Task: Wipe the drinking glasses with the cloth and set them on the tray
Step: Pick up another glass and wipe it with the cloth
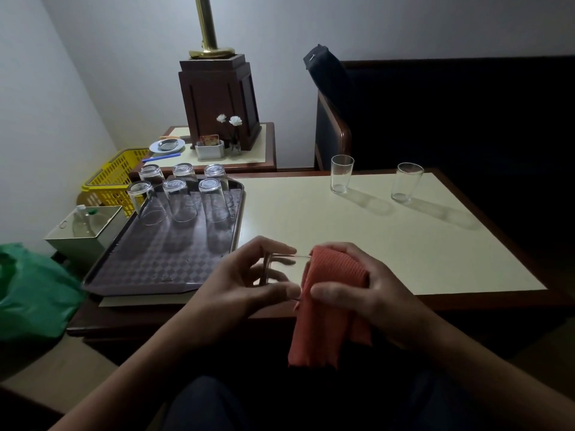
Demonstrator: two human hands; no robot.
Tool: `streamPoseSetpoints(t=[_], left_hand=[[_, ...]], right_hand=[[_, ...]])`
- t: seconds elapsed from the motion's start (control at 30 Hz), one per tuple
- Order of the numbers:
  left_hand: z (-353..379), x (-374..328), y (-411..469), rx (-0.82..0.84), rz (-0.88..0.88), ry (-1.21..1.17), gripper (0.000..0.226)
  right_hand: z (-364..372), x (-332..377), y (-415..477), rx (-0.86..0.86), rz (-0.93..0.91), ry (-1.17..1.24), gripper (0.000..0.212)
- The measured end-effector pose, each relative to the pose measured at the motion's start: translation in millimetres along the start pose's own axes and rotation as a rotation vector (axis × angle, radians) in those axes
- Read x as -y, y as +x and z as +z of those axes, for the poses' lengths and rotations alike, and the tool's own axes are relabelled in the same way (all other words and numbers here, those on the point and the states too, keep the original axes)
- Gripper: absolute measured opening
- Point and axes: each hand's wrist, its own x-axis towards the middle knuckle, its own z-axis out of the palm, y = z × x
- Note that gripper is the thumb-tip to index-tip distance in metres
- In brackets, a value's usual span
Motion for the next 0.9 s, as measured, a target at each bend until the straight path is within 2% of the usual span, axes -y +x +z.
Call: streamPoseSetpoints(t=[0.03, 0.07, 0.1, 0.13, 0.2, 0.23, 0.27, 0.33, 0.4, 0.43, 0.47, 0.5, 0.57, 0.63, 0.67, 0.7, 0.73, 0.8, 0.83, 0.9], left_hand=[[-1.1, 0.0, -1.2, 0.025, 0.072, 0.058, 0.043], [-0.8, -1.1, -1.8, 0.033, 0.085, 0.062, 0.044], [0.5, -2.7, -1.7, 0.013, 0.043, 0.019, 0.042], [3.7, -4.5, -0.3, -0.035, -0.044, -0.062, 0.038], [8.5, -3.2, 2.0, -0.111, -0.242, -0.209, 0.04], [8.6, -1.7, 2.7, -0.12, -0.311, -0.224, 0.045], [7.4, -2.2, 3.6, -0.108, -0.355, -0.217, 0.048], [3.6, -5.6, 1.7, -0.037, -0.317, -0.205, 0.043], [1.3, -10.1, -2.9, 0.042, -0.14, -0.119, 0.03], [-0.1, -11.6, -4.8, 0.062, -0.05, -0.042, 0.031], [-1.6, -11.2, -5.8, 0.065, 0.009, 0.022, 0.034], [-1.7, -10.5, -4.7, 0.052, 0.022, 0.046, 0.035], [0.3, -10.7, -1.5, 0.013, -0.079, -0.043, 0.036], [4.1, -10.7, -0.2, -0.026, -0.266, -0.116, 0.053], [6.5, -10.3, -0.5, -0.017, -0.332, -0.108, 0.06], [8.6, -9.8, -1.0, 0.001, -0.359, -0.096, 0.06], [10.0, -11.0, -2.0, 0.02, -0.334, -0.088, 0.056], [10.4, -11.7, -2.4, 0.014, -0.179, -0.058, 0.039], [9.7, -12.6, -3.0, 0.009, -0.092, -0.006, 0.036], [5.9, -10.3, -4.6, 0.015, 0.004, 0.085, 0.045]], right_hand=[[0.4, 1.7, 1.2, -0.011, 0.1, 0.152, 0.055], [0.3, 3.8, 1.0, -0.015, 0.091, 0.142, 0.056], [0.1, 6.8, -1.0, -0.029, 0.021, -0.011, 0.061], [-0.8, 8.3, -2.6, -0.052, -0.125, -0.259, 0.068], [-0.7, 7.5, -3.7, -0.044, -0.504, -0.703, 0.075], [0.4, 4.9, -4.1, -0.005, -0.619, -0.805, 0.076], [1.5, 1.7, -4.0, 0.012, -0.646, -0.834, 0.077], [2.3, -0.9, -3.5, -0.036, -0.532, -0.701, 0.078], [3.0, 2.1, -2.9, -0.056, -0.21, -0.305, 0.071], [0.9, 1.3, -1.7, -0.036, -0.054, -0.076, 0.065], [-0.4, 3.1, -0.8, -0.027, 0.01, 0.022, 0.061], [-0.7, 5.8, -1.5, -0.012, -0.024, -0.03, 0.062], [-1.5, 9.6, -2.8, -0.029, -0.271, -0.462, 0.072], [-3.9, 2.1, -2.1, -0.013, -0.638, -0.871, 0.074], [-5.7, -1.1, -2.3, 0.003, -0.728, -0.948, 0.073], [-7.0, -3.3, -1.8, -0.007, -0.742, -0.947, 0.072], [-7.1, -4.8, -2.0, -0.044, -0.703, -0.889, 0.072], [-5.2, -6.5, -1.9, -0.09, -0.441, -0.599, 0.073], [-1.0, 1.4, -2.4, -0.058, -0.228, -0.314, 0.069], [4.5, 2.5, 0.1, -0.012, 0.139, 0.249, 0.052]])
